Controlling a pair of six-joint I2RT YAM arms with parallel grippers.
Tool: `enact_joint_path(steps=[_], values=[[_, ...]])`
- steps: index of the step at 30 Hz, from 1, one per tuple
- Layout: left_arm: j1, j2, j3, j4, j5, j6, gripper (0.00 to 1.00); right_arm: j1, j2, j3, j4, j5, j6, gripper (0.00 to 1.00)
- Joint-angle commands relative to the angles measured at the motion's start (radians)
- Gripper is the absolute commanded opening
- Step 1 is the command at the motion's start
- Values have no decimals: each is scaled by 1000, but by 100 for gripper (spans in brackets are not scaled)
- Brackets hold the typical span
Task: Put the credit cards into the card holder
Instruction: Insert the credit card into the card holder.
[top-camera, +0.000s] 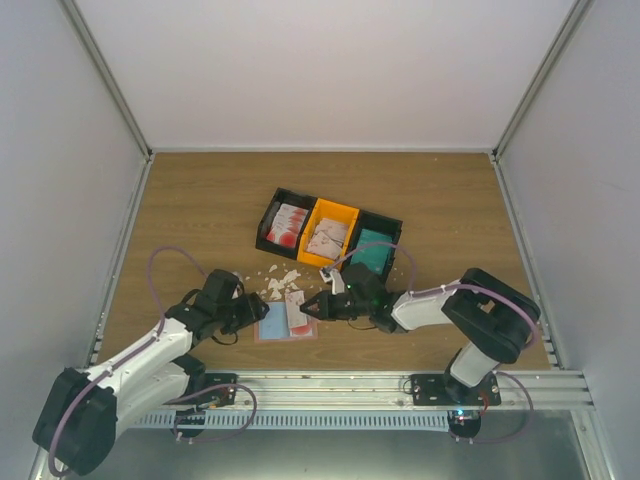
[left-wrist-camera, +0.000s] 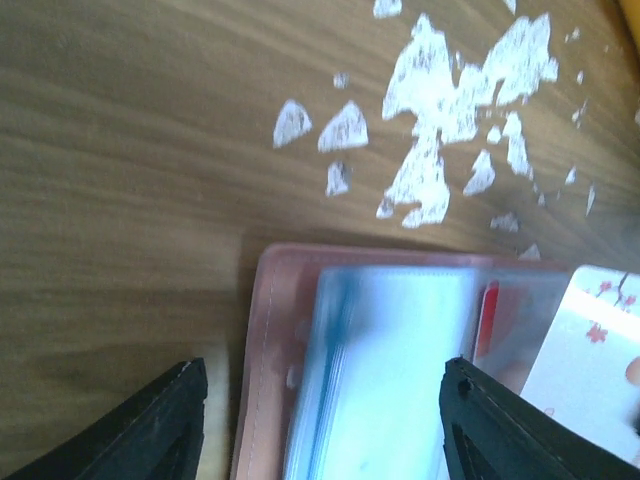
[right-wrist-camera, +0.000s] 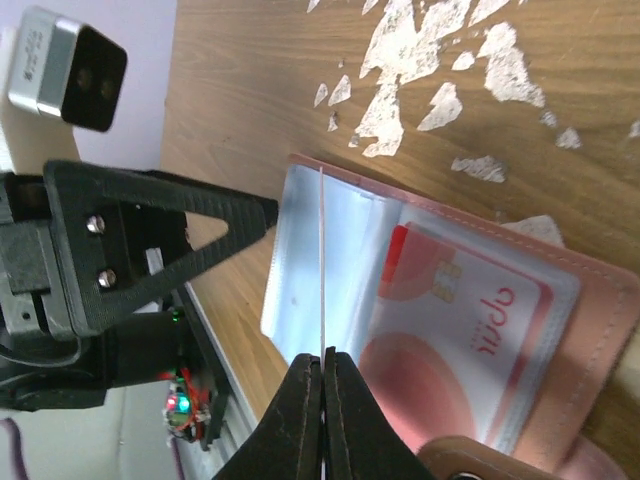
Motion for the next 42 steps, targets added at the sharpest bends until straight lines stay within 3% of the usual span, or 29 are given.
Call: enact_joint_path(steps=[1, 9, 11, 20, 25, 35, 42], values=[[-39, -39, -38, -81, 30, -61, 62, 29, 37, -6, 95, 20, 88, 0], [-105, -12, -62, 12, 153, -75, 36, 34, 42, -10, 25, 50, 90, 1], [-124, -8, -64, 54, 184, -78, 34, 28, 16, -18, 22, 50, 58, 1], [-147, 25, -61, 68, 122, -52, 33, -65, -104, -83, -111, 0, -100, 0], [-151, 29, -64, 74, 111, -50, 32, -71, -89, -66, -136, -70, -151, 1], [-159, 95, -61, 116, 114, -43, 28, -63, 32, -50, -45, -172, -80, 0], [-163, 102, -71, 127, 115, -42, 26, -60, 82, -70, 11, -145, 20, 1]])
